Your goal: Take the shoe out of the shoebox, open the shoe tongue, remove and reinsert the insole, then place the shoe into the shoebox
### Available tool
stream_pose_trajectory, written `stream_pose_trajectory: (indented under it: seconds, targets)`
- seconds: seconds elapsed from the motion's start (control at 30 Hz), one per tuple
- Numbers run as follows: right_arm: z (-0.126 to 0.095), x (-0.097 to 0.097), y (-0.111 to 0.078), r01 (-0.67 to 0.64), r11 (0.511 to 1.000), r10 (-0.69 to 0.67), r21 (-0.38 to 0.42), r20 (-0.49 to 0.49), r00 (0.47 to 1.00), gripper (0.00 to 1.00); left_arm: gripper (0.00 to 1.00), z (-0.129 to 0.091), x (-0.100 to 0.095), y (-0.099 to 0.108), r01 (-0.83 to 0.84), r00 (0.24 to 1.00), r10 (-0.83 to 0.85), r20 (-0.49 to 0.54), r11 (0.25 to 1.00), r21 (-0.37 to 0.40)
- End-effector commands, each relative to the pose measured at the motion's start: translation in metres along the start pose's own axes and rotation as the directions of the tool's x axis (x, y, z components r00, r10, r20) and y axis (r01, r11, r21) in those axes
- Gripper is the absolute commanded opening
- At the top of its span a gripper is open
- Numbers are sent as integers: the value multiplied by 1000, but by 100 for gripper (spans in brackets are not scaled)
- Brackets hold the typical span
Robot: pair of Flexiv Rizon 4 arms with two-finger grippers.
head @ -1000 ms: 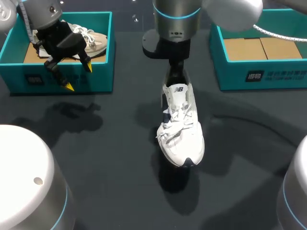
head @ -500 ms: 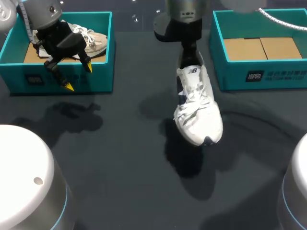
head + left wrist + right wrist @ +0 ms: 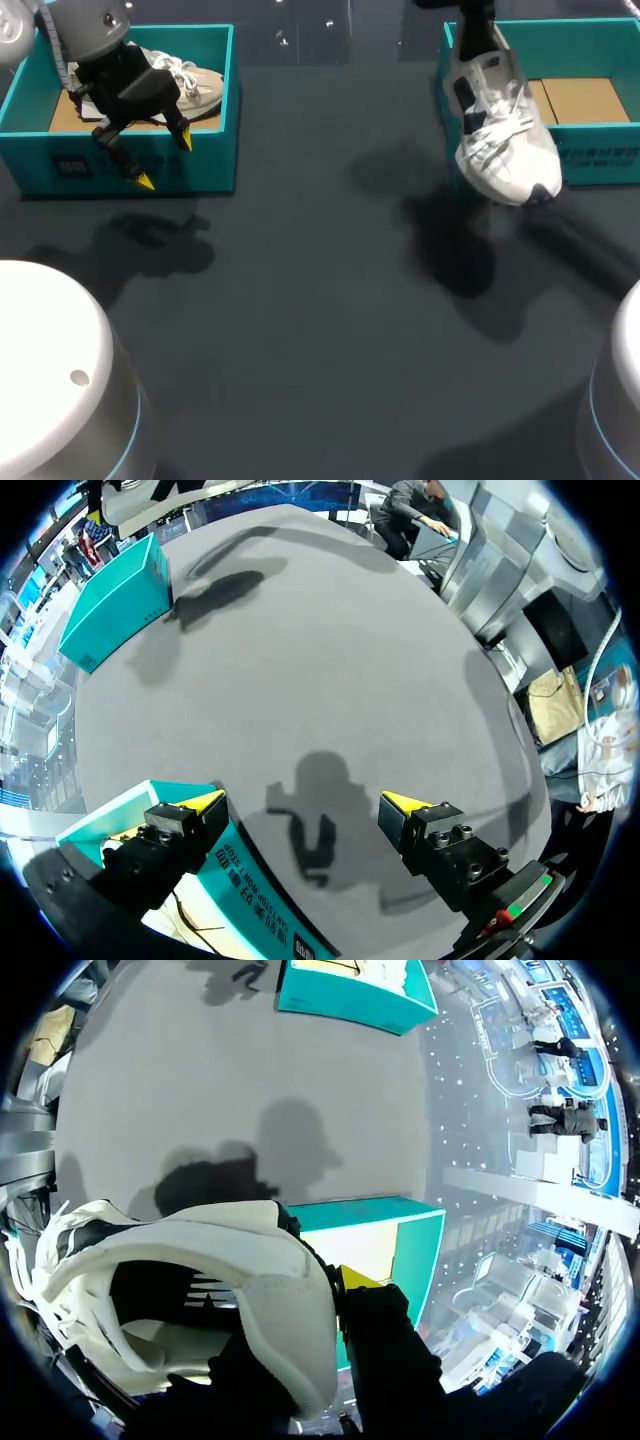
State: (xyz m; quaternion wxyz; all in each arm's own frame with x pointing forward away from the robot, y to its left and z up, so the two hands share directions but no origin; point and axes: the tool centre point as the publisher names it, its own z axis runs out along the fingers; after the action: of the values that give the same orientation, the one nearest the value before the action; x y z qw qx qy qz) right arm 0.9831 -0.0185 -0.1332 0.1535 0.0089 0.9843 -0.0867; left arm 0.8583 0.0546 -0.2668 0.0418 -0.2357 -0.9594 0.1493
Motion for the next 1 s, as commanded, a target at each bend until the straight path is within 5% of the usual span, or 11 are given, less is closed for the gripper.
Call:
stream_pose_trajectory:
  seconds: [0.03, 0.37, 0.6, 1.0]
  targets:
    - [8, -24, -36, -9, 1000, 8, -29, -11, 1000, 0, 100, 0, 0, 0, -1, 1000, 1, -2, 1000, -2]
    - [34, -66, -99, -58, 998, 58, -1, 5, 998, 0, 100, 0, 0, 0, -1, 1000, 1, -2, 1000, -2]
    - [65, -84, -145, -41, 997, 46, -68, 74, 996, 0, 100, 0, 0, 0, -1, 1000, 1, -2, 1000, -2]
    - [65, -84, -145, -41, 997, 46, -68, 74, 996, 0, 100, 0, 0, 0, -1, 1000, 1, -2, 1000, -2]
